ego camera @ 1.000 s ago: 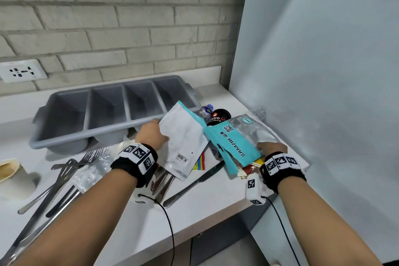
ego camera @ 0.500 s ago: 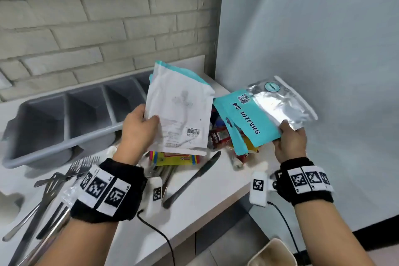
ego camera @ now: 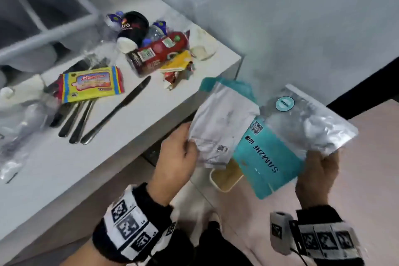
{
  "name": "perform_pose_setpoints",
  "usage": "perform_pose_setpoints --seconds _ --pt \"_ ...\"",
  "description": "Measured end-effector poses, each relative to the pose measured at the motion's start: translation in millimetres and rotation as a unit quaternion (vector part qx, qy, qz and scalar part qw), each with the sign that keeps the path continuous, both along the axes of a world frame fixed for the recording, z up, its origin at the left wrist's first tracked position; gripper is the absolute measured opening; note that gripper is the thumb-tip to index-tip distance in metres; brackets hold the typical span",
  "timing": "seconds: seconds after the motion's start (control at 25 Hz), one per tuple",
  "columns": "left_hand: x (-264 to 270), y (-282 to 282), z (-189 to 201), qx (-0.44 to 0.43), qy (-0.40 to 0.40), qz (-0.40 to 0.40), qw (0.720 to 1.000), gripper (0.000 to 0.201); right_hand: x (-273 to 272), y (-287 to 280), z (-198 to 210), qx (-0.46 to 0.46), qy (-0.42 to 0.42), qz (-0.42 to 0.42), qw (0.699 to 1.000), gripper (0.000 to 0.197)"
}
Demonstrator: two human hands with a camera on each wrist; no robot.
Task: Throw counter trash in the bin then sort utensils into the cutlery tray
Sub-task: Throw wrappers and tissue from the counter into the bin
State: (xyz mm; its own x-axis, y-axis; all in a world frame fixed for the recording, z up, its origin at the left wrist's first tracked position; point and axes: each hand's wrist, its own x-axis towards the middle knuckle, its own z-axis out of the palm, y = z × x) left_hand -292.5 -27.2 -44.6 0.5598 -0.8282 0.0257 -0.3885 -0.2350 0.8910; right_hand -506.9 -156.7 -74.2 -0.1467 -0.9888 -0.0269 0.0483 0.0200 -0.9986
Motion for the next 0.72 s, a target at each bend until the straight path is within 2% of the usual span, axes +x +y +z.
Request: perform_pose_setpoints --seconds 0.12,0.28,0.4,0.44,0.52,0.6,0.64,0.72 --pt "-45 -23 -59 0.037 0.022 -0.044 0.998 0.049 -26 0 -69 0.099 0.07 0.025 0.992 0.024" --pt "-77 -65 -162 0.132 0.067 -0.103 0.984 0.048 -16 -12 -165 0.226 0.129 0.054 0.964 0.021" --pt "-83 -98 -252 0.188 0.147 -0.132 0.962 0.049 0 -29 -257 0.309 0.15 0.047 0.938 0.014" --pt "-85 -116 -295 0.202 0.168 -0.147 0.954 0.047 4 -36 -305 0.336 0.152 0.042 0.929 0.016" --pt "-85 -137 -367 0.24 0.159 -0.161 0.944 0.044 10 -45 -373 0.372 0.155 0.043 0.914 0.021" --pt "-87 -157 -444 0.292 0.152 -0.17 0.929 0.044 16 -53 -446 0.386 0.136 0.034 0.912 0.015" --pt "-87 -164 -479 0.314 0.149 -0.176 0.921 0.045 19 -57 -475 0.395 0.137 0.033 0.908 0.02" --pt "-87 -174 -527 0.348 0.14 -0.183 0.908 0.047 23 -62 -519 0.407 0.129 0.037 0.904 0.022"
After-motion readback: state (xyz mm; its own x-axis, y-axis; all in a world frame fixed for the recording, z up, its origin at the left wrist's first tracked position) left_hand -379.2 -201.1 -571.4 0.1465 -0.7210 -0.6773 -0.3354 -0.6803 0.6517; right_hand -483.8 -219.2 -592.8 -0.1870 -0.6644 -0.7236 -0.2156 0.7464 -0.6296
